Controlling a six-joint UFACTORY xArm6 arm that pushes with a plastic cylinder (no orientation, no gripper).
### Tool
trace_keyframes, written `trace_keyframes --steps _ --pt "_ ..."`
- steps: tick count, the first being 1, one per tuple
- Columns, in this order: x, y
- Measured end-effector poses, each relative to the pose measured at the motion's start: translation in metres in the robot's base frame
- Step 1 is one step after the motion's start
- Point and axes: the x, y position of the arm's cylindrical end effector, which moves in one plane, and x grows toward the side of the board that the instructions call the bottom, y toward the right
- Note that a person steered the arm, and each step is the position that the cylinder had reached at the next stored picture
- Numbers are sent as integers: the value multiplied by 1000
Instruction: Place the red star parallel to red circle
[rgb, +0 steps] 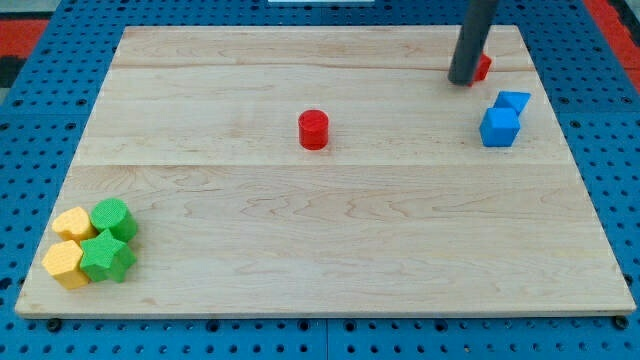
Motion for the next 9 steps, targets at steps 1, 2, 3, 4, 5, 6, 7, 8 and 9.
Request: trace_keyframes --steps 1,2,3,4,5,6,7,8,9 --pt "-18 6" --pt "-3 26" --pt "9 60" --pt "-18 103" --pt "-71 108" --pt "-50 71" --pt "-6 41" --pt "16 2" --pt "30 -34"
